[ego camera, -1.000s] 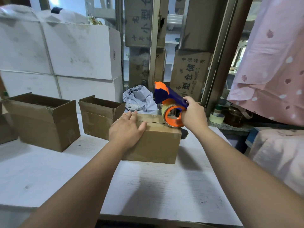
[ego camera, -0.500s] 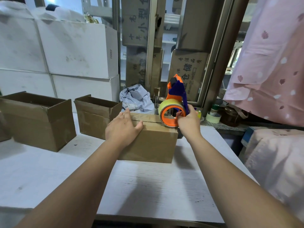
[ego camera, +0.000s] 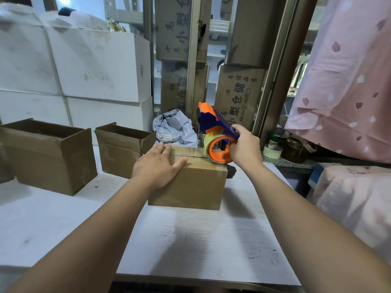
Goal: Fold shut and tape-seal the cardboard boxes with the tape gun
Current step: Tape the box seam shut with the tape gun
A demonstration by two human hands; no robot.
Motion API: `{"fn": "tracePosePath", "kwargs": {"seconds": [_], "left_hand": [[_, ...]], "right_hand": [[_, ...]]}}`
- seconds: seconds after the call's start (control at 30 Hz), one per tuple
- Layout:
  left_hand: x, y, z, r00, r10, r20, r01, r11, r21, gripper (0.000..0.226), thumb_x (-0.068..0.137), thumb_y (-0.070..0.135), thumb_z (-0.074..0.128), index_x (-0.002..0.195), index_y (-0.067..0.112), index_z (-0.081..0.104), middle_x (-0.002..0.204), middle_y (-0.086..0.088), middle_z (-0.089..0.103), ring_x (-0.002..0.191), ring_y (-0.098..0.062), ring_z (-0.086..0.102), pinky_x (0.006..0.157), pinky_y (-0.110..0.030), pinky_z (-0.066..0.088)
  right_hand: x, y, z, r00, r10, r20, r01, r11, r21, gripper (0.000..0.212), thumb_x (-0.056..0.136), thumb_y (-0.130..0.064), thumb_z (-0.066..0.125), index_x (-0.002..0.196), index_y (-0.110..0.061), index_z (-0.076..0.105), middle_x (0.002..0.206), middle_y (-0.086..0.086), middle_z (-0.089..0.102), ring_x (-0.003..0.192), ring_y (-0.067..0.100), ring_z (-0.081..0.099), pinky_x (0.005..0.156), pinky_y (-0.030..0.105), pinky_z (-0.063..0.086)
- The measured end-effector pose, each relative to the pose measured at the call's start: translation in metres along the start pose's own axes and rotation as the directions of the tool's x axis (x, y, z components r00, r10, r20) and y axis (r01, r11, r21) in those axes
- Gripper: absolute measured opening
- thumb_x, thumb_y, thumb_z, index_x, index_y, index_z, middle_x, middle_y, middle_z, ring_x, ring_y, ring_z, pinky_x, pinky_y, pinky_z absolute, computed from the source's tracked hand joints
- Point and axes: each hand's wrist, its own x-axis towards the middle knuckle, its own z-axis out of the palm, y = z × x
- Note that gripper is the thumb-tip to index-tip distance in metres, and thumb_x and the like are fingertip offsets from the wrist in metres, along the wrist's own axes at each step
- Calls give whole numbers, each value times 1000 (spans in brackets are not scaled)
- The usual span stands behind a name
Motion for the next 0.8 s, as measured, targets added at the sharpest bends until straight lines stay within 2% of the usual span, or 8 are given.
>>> {"fn": "tracePosePath", "kwargs": {"seconds": [0.33,0.47,0.6,0.67,0.73,0.8], "left_hand": [[-2,-2,-3,999,18,40,-17,1000,-13,74,85,74,14,149,37,16,159,0,9,146,-16,5,112,-44,23],[-3,-2,-3,997,34,62,-34,999,-11,69,84,75,13,147,47,6,160,-3,8,147,-18,4,112,-46,22],[-2,-3,-3,997,37,68,-36,999,-18,69,84,75,13,147,48,4,160,-4,7,147,-19,4,113,-47,21],[-1,-3,-2,997,38,67,-36,999,-26,70,83,76,13,147,48,4,160,-4,7,147,-19,4,113,-47,21],[-1,-4,-1,997,37,63,-36,999,-27,72,83,76,13,147,47,3,159,-3,8,147,-19,4,112,-47,22],[0,-4,0,998,35,55,-34,999,-22,75,82,76,13,148,44,1,159,-2,8,147,-19,4,113,-47,22]], "right_hand": [[0,-5,-18,992,-116,56,126,968,-219,48,86,-3,58,129,-22,50,115,8,63,103,29,58,86,41,50],[-1,6,-10,1000,-1,-1,1,998,-61,44,86,0,53,124,-22,54,109,7,64,97,29,58,79,35,51],[-3,11,-2,995,99,-30,-97,992,77,42,89,1,48,125,-21,54,102,-3,59,90,20,51,69,24,42],[-4,13,-1,991,132,-25,-128,983,130,39,91,0,46,124,-20,53,102,-2,58,88,20,51,58,22,39],[-5,16,0,990,142,-1,-140,978,154,34,91,-2,46,119,-21,53,103,2,62,85,22,53,54,22,38],[-4,17,-3,991,129,41,-133,983,128,31,90,-3,48,115,-22,51,103,4,62,87,24,56,61,29,48]]}}
